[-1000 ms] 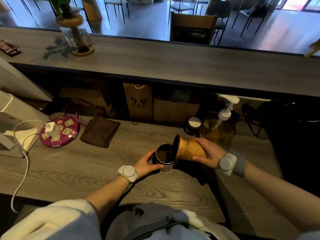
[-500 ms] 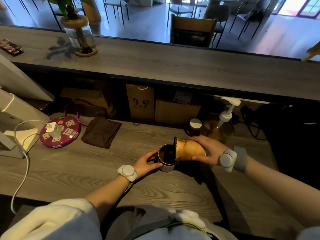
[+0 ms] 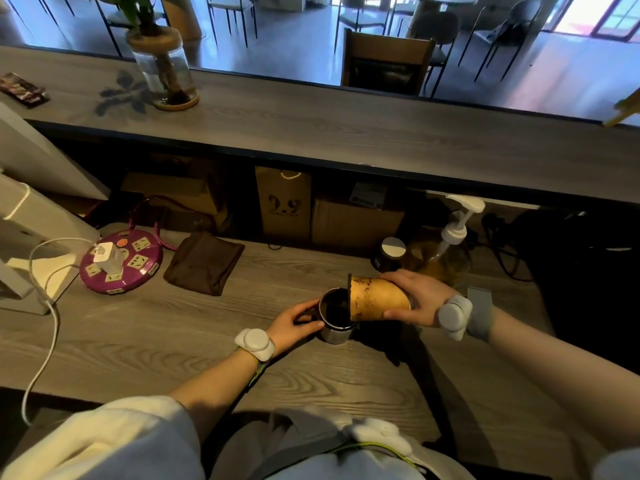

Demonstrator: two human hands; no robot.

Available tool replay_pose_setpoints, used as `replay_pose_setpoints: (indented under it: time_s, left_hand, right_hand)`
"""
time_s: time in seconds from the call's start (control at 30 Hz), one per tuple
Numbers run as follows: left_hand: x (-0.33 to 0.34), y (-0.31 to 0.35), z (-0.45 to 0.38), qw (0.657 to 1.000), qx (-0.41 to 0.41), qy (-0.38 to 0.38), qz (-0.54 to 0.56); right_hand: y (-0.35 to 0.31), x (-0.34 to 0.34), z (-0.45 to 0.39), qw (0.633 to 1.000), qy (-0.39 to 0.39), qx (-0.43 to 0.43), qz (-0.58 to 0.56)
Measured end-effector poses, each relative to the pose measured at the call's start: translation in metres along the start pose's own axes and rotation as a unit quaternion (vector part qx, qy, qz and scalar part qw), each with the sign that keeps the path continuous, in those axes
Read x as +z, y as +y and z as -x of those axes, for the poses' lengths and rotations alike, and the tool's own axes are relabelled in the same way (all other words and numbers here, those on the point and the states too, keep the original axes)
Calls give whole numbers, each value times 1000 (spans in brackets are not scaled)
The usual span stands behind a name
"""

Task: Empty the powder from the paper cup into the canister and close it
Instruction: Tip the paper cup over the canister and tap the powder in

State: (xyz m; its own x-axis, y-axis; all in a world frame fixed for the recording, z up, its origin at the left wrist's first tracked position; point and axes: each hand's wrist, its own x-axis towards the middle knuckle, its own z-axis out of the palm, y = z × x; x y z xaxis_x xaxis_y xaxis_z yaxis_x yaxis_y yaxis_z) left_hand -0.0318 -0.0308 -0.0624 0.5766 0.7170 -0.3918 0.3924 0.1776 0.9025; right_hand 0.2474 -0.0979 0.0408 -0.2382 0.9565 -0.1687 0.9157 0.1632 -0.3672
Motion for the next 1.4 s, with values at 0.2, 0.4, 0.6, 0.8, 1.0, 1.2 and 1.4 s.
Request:
replay_pose_setpoints:
  time_s: [0.2, 0.4, 0.6, 0.8, 1.0, 1.2, 1.4]
  left_hand:
    - [0, 3, 1, 1000, -3, -9, 0]
    - [-1, 2, 1, 1000, 2, -13, 7]
    - [-3, 0, 1, 1000, 6, -8, 11]
    - [-3, -2, -3, 1000, 3, -7, 7]
    - [-2, 0, -2, 1000, 8, -2, 0]
    - [-1, 3, 0, 1000, 10, -3, 2]
    - [-2, 1, -2, 1000, 6, -3, 9]
  right_hand:
    - [-3, -3, -2, 1000, -7, 15, 15]
    - [-6, -6, -5, 999, -22, 18, 23]
    - [-8, -8, -8, 999, -34, 19, 31]
    - [-9, -10, -12, 998, -48, 13, 40]
    - [-11, -10, -14, 998, -49, 13, 41]
    - [-12, -11, -17, 998, -53, 11, 42]
    - [-13, -11, -19, 997, -48, 7, 53]
